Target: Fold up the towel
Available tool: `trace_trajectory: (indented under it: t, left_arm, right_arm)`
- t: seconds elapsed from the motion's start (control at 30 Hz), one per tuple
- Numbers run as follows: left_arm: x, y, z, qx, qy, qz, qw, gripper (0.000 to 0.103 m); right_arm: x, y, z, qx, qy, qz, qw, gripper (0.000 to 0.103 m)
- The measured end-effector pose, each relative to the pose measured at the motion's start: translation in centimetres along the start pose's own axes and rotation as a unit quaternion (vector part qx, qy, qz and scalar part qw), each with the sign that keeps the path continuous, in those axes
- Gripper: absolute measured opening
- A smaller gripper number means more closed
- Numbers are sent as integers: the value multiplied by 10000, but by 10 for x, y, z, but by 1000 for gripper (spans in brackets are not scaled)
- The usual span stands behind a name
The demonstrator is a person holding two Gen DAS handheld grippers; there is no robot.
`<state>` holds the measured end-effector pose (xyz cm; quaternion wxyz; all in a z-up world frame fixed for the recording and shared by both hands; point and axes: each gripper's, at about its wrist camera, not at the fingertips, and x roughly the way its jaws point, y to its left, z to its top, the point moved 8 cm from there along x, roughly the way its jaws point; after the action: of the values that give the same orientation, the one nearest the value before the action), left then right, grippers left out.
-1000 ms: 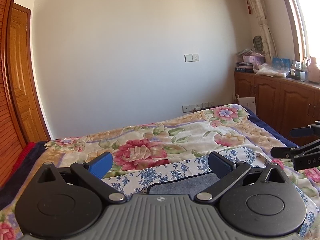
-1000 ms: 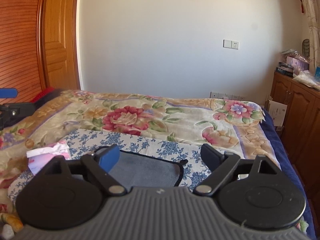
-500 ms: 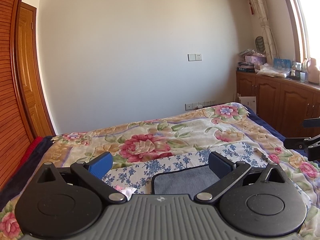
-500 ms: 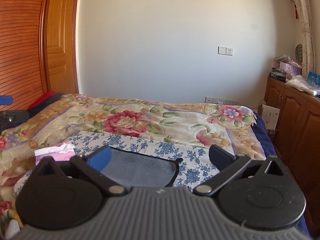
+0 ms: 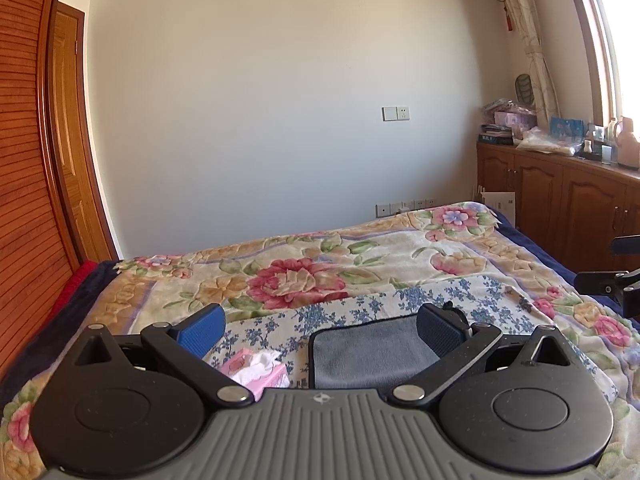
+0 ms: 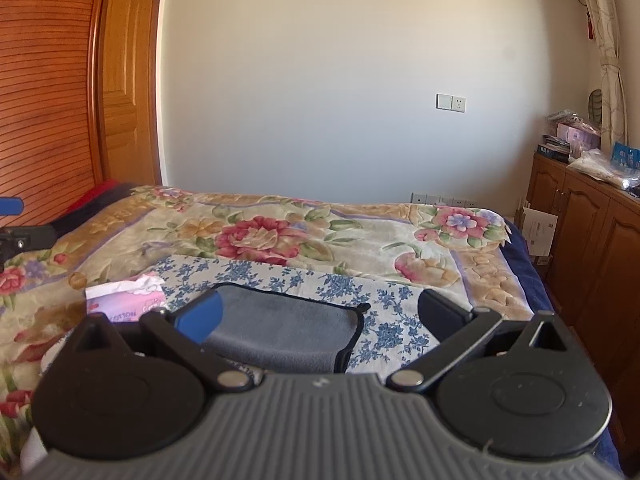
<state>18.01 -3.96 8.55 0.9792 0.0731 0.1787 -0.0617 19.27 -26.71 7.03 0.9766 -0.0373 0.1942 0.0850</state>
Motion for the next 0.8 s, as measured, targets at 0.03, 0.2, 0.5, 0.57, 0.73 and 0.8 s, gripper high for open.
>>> trace_trajectory:
  t: [0.03,0.2,0.5,0.57,0.73,0.8]
  left_arm:
    - [-2,0,-2,-10,10,8,10000,103]
    - [-14,1,-11,-129,7,-12,9999,103]
    - [-29,-9,-27,-89,75,-32,9999,103]
    - [-33,-12,-32,-41,52,-41,10000,103]
    - [-39,-18,-42,102,-1,35,9999,103]
    - [-41,-18,-47,56,28,12,10000,103]
  right_arm:
    - [-2,1,-2,-6,4,5,10000,103]
    - [-12,7,-11,-16,17,7,10000,103]
    - [-25,6,-23,79,7,-33,10000,103]
    - [-28,5,-26,110,10,-51,9999,103]
    - [-31,4,-33,111,37,-84,9999,103]
    - [-33,3,-35,113,41,-103,9999,103]
